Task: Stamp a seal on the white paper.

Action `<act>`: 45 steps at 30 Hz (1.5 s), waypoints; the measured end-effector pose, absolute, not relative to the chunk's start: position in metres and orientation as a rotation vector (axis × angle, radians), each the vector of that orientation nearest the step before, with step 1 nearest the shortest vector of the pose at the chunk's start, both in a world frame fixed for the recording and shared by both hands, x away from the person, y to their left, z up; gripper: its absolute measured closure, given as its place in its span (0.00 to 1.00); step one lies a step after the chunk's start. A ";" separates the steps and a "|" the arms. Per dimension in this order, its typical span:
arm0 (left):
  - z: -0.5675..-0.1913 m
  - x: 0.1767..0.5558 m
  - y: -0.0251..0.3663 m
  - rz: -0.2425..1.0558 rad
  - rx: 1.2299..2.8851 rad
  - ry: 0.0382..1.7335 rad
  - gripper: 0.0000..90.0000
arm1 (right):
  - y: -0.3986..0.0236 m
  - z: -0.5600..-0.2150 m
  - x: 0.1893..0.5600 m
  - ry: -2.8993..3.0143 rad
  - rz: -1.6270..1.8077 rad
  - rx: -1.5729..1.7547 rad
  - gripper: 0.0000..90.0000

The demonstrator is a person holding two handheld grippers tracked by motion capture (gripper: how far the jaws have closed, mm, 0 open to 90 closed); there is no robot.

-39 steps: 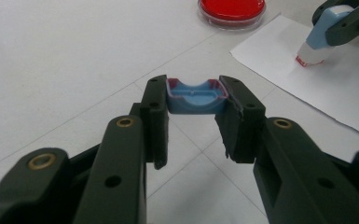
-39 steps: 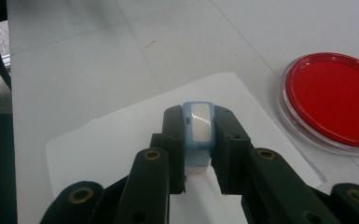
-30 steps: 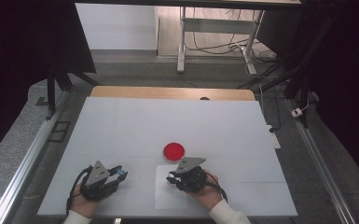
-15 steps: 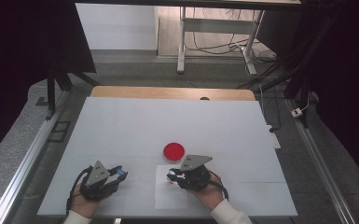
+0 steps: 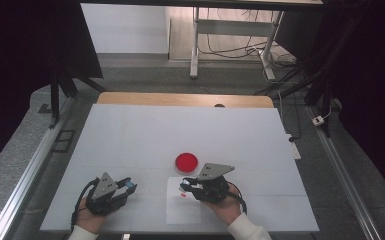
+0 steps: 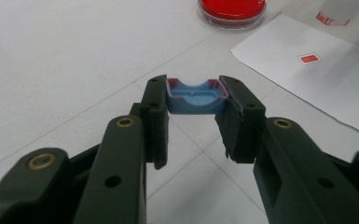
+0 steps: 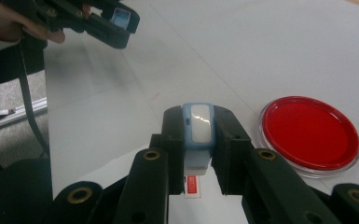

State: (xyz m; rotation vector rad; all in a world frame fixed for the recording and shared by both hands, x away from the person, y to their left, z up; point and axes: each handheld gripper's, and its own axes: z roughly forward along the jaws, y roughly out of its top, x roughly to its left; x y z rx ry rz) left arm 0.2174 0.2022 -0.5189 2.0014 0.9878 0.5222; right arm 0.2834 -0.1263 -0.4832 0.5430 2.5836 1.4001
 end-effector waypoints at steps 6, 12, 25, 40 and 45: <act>-0.519 0.218 0.202 0.522 2.003 0.988 0.72 | -0.134 -0.479 0.287 2.540 1.455 0.595 0.83; -0.519 0.218 0.202 0.521 2.004 0.988 0.72 | -0.146 -0.472 0.291 2.470 1.510 0.671 0.83; -0.520 0.218 0.202 0.519 2.009 0.987 0.72 | -0.183 -0.456 0.303 2.307 1.615 0.810 0.83; -0.520 0.218 0.202 0.521 2.007 0.986 0.72 | -0.190 -0.452 0.304 2.277 1.616 0.799 0.83; -0.520 0.218 0.202 0.522 2.006 0.986 0.72 | -0.190 -0.452 0.303 2.274 1.617 0.796 0.83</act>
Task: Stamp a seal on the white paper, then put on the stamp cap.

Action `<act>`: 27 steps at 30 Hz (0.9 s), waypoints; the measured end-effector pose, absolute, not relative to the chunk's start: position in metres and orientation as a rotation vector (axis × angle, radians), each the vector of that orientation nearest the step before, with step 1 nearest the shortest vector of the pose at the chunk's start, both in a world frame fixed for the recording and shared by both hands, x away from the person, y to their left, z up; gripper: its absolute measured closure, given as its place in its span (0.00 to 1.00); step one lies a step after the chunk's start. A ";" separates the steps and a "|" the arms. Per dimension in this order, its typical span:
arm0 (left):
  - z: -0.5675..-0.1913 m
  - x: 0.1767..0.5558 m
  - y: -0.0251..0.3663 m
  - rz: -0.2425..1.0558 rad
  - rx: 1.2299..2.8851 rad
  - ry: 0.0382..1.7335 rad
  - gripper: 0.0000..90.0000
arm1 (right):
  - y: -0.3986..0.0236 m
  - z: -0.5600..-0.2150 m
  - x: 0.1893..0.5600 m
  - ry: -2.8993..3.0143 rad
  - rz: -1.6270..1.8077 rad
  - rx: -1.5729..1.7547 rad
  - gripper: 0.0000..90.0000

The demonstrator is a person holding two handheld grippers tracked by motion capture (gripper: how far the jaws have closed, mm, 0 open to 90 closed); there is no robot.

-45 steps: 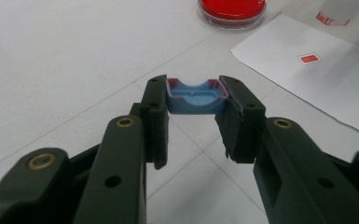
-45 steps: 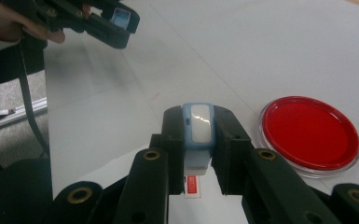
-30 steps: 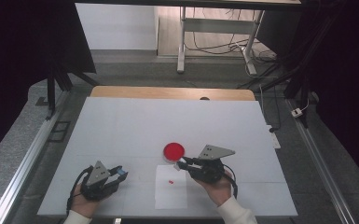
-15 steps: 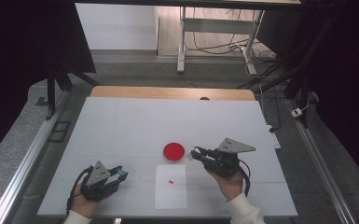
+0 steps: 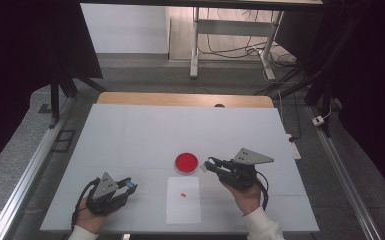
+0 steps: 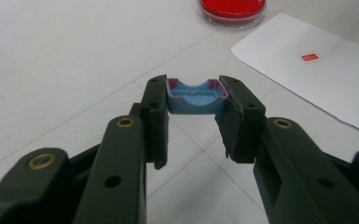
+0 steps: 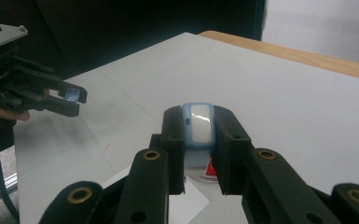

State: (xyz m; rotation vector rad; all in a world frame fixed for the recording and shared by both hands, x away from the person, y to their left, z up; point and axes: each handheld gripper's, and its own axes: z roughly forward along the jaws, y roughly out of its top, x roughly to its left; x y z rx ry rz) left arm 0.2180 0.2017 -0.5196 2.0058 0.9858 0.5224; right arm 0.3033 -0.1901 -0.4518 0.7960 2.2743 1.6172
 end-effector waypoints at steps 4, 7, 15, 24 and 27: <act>-0.519 0.218 0.201 0.523 2.007 0.982 0.72 | -0.191 -0.451 0.303 2.271 1.617 0.799 0.83; -0.518 0.219 0.199 0.522 2.006 0.977 0.72 | -0.191 -0.451 0.303 2.262 1.621 0.802 0.83; -0.517 0.220 0.194 0.520 2.009 0.961 0.72 | -0.191 -0.452 0.304 2.271 1.612 0.797 0.83; -0.510 0.229 0.175 0.514 2.044 0.910 0.72 | -0.190 -0.450 0.303 2.270 1.615 0.790 0.83; -0.505 0.234 0.167 0.515 2.056 0.884 0.72 | -0.191 -0.450 0.303 2.262 1.611 0.790 0.83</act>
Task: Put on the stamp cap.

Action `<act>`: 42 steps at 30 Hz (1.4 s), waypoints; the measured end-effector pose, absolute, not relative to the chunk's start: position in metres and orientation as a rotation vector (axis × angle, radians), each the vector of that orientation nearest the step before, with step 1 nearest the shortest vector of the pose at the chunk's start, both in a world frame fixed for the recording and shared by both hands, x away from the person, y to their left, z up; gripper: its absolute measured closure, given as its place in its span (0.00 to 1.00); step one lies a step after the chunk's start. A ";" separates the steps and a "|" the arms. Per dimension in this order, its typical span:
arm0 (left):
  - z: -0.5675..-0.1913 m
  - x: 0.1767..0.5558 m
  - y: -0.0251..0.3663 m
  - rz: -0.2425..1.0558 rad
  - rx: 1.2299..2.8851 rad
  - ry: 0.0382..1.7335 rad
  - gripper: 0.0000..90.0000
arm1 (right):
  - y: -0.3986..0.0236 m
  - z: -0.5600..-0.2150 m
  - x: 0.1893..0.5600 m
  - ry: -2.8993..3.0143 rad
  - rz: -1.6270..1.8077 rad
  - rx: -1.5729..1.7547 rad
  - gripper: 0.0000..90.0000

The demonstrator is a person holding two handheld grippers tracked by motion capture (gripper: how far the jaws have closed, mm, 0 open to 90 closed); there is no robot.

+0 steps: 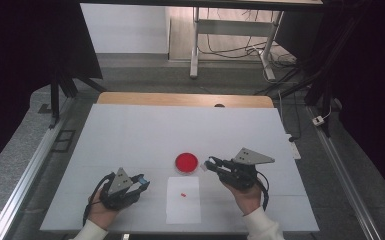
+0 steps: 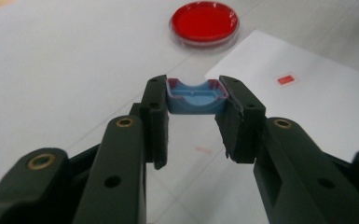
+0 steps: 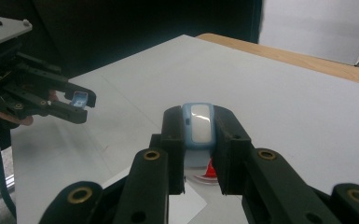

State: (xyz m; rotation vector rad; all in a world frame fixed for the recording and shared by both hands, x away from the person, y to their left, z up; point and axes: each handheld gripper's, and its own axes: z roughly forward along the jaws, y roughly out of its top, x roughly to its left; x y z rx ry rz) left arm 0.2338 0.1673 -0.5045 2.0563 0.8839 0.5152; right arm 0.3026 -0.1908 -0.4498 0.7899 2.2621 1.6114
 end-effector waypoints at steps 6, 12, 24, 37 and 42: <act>-0.495 0.241 0.151 0.516 2.066 0.828 0.72 | -0.192 -0.449 0.303 2.257 1.613 0.795 0.83; -0.492 0.243 0.142 0.511 2.074 0.801 0.72 | -0.192 -0.449 0.303 2.258 1.611 0.788 0.83; -0.493 0.247 0.127 0.493 2.091 0.773 0.72 | -0.191 -0.449 0.303 2.260 1.614 0.788 0.83; -0.491 0.257 0.099 0.466 2.117 0.712 0.72 | -0.191 -0.451 0.303 2.263 1.614 0.789 0.83; -0.492 0.259 0.092 0.461 2.113 0.705 0.72 | -0.191 -0.450 0.302 2.258 1.619 0.787 0.83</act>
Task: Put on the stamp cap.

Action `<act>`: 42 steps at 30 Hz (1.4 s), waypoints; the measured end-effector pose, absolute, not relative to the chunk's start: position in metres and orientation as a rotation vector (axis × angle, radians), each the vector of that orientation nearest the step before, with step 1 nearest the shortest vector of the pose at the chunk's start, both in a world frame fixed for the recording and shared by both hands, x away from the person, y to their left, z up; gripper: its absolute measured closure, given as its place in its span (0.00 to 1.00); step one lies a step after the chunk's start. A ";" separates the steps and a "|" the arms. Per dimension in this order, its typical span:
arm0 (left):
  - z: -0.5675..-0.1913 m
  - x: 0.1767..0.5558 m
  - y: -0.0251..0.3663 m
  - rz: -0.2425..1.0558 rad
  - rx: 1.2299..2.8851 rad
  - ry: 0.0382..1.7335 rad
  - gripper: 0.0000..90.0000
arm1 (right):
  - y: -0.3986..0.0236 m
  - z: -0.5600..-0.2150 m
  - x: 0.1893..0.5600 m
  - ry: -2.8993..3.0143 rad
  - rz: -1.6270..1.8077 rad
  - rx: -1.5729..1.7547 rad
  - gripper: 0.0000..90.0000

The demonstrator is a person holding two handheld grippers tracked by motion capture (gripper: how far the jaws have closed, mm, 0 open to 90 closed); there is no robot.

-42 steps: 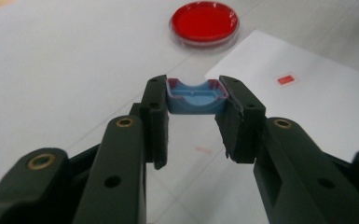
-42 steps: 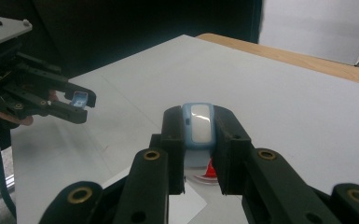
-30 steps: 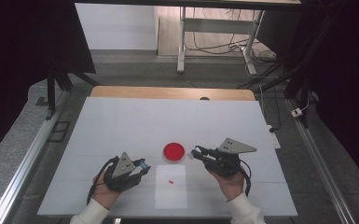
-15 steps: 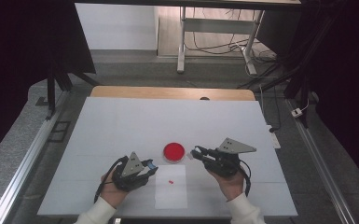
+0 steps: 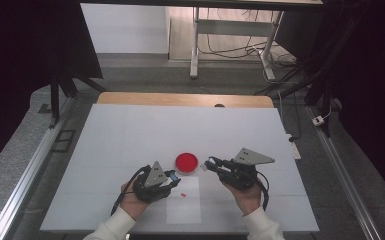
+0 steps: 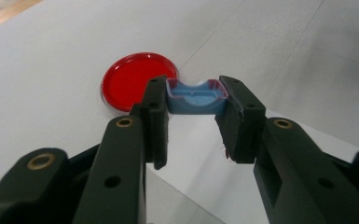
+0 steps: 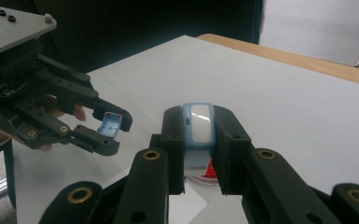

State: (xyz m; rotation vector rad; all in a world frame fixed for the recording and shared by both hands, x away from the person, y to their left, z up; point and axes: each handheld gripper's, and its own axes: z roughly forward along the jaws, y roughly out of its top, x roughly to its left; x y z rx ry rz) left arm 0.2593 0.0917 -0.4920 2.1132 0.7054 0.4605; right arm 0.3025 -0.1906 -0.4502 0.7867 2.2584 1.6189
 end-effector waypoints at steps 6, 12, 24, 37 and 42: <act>-0.494 0.263 0.084 0.451 2.113 0.697 0.72 | -0.190 -0.451 0.302 2.266 1.616 0.775 0.83; -0.497 0.266 0.073 0.435 2.118 0.684 0.72 | -0.190 -0.452 0.303 2.266 1.613 0.777 0.83; -0.507 0.268 0.053 0.419 2.134 0.660 0.71 | -0.187 -0.453 0.301 2.278 1.606 0.768 0.83; -0.512 0.270 0.049 0.430 2.118 0.675 0.72 | -0.185 -0.453 0.298 2.288 1.610 0.771 0.83; -0.513 0.268 0.048 0.435 2.116 0.673 0.71 | -0.180 -0.454 0.295 2.303 1.608 0.760 0.83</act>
